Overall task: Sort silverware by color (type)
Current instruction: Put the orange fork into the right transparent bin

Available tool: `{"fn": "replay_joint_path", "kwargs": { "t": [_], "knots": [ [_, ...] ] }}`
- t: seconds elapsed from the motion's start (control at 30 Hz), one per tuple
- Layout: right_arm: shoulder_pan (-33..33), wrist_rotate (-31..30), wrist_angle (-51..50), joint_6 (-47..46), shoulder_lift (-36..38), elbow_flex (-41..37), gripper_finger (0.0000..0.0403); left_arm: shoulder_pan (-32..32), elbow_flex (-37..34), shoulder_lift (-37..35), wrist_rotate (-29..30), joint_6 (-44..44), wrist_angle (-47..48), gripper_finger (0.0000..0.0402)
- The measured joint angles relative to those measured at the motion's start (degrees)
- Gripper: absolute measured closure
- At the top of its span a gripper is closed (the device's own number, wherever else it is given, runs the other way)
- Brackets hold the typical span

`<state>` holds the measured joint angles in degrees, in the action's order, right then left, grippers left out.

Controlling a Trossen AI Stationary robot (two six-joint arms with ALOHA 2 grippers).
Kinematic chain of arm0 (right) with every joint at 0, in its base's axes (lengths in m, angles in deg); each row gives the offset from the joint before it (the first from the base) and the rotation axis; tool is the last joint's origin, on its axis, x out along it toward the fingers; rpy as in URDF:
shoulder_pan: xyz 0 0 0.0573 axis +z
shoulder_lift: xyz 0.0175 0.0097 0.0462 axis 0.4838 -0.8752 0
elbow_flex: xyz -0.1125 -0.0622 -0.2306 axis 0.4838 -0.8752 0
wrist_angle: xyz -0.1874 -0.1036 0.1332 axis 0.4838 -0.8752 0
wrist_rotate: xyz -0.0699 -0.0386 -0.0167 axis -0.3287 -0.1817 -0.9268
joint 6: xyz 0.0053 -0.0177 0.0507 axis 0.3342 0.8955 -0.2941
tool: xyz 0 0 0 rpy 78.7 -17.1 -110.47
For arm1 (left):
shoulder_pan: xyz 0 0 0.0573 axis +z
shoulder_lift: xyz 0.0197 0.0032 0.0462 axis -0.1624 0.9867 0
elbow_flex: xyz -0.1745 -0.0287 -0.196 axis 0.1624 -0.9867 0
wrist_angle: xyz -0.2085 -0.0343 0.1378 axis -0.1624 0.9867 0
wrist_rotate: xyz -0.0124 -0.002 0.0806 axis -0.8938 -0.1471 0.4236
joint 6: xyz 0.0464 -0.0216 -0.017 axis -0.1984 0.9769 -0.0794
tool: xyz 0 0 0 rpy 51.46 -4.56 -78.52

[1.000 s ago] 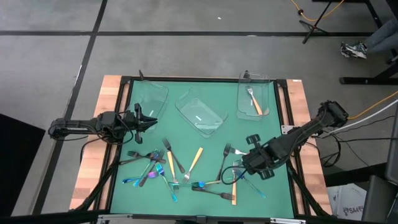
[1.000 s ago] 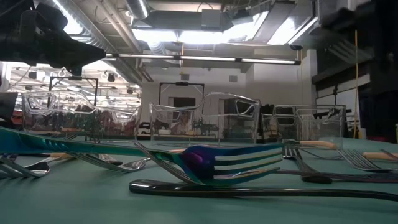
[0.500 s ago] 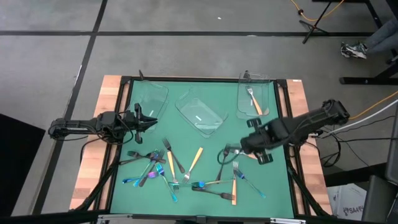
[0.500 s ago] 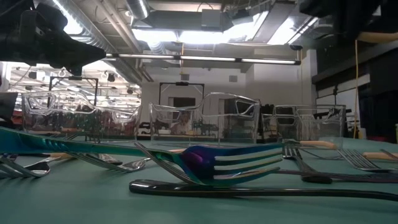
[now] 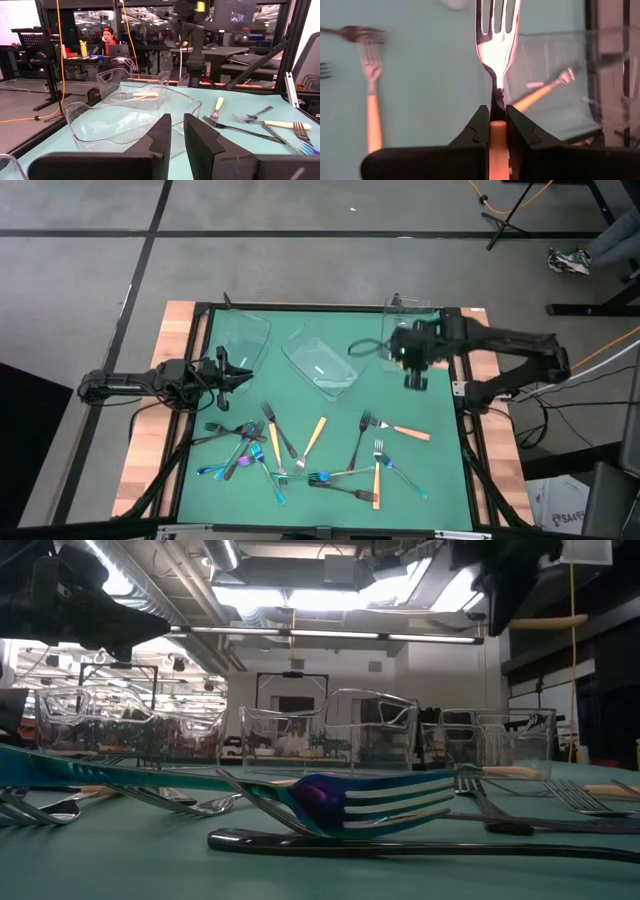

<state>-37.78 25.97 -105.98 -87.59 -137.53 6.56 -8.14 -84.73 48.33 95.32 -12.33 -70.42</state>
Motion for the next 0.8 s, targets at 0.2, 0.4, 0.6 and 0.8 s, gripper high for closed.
{"fn": "replay_joint_path", "kwargs": {
  "t": [0.2,0.4,0.6,0.8],
  "knots": [
    [-12.8,0.1,1.9,2.2,0.0,0.0,0.0381,0.0,0.0,0.0,0.0,0.0,0.0,0.0356],
    [-26.5,8.5,6.2,7.7,0.0,-0.6,0.0381,0.0,0.0,0.0,0.0,0.0,0.0,0.0356],
    [-37.1,17.8,16.2,8.3,-0.1,-6.2,0.0381,0.0,0.0,0.0,0.0,0.0,0.0,0.0356],
    [-42.5,21.8,27.6,8.2,-0.1,-13.5,0.0381,0.0,0.0,0.0,0.0,0.0,0.0,0.0356]
  ]
}}
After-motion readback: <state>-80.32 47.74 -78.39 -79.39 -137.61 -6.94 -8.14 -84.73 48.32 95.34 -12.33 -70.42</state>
